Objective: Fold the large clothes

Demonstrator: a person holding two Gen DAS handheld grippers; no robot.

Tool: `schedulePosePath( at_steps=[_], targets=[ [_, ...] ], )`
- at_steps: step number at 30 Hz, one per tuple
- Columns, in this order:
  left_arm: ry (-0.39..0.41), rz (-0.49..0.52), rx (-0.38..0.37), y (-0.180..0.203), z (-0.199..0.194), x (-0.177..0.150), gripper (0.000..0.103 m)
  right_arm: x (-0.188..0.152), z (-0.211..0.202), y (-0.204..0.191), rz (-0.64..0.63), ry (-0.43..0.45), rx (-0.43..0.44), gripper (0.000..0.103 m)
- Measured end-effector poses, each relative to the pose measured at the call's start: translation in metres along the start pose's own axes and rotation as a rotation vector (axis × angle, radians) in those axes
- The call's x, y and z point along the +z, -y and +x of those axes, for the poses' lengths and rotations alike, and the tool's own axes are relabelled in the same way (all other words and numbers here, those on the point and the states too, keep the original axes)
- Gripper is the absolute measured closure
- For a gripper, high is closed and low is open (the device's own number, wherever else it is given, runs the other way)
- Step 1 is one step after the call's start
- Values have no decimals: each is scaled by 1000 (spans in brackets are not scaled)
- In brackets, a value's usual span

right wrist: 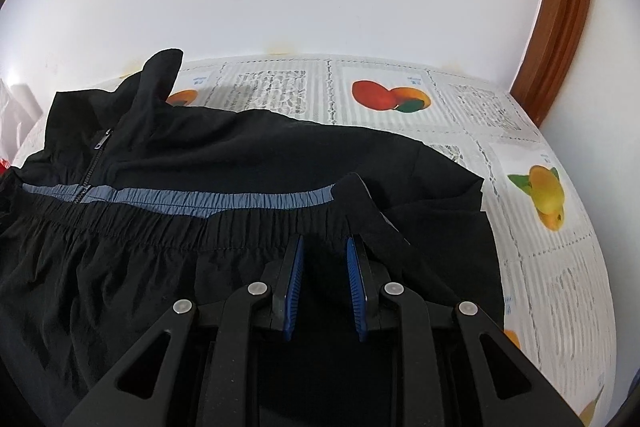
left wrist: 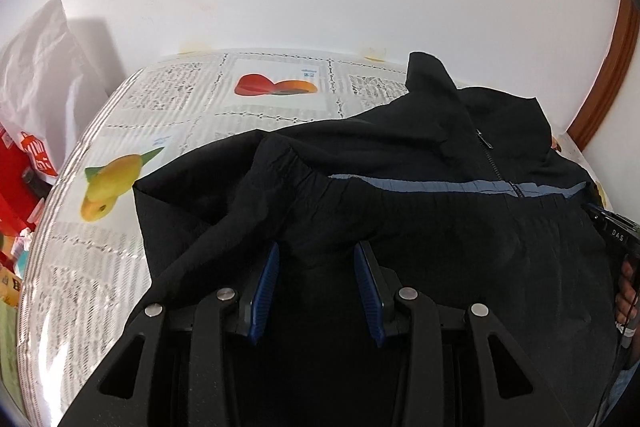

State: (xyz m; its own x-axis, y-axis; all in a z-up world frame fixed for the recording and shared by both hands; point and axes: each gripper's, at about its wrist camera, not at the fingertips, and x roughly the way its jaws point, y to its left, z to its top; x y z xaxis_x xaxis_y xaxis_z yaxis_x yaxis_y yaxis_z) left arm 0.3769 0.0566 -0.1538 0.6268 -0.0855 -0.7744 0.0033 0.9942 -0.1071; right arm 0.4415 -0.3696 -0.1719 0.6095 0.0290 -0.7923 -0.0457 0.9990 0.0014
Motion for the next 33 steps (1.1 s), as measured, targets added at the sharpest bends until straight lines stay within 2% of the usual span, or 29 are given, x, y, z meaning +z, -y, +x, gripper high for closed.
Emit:
schedulePosePath(
  at_steps=[7,12,33],
  targets=[
    [2,22,11,10,12,7,66,4,8,10,6,11,9,80],
    [5,41,33,14,14,6,65,2,7,3,-28,19,-29,80],
    [8,49,39,13,11,6,65,2,6,2,-37,26,-40,80]
  ],
)
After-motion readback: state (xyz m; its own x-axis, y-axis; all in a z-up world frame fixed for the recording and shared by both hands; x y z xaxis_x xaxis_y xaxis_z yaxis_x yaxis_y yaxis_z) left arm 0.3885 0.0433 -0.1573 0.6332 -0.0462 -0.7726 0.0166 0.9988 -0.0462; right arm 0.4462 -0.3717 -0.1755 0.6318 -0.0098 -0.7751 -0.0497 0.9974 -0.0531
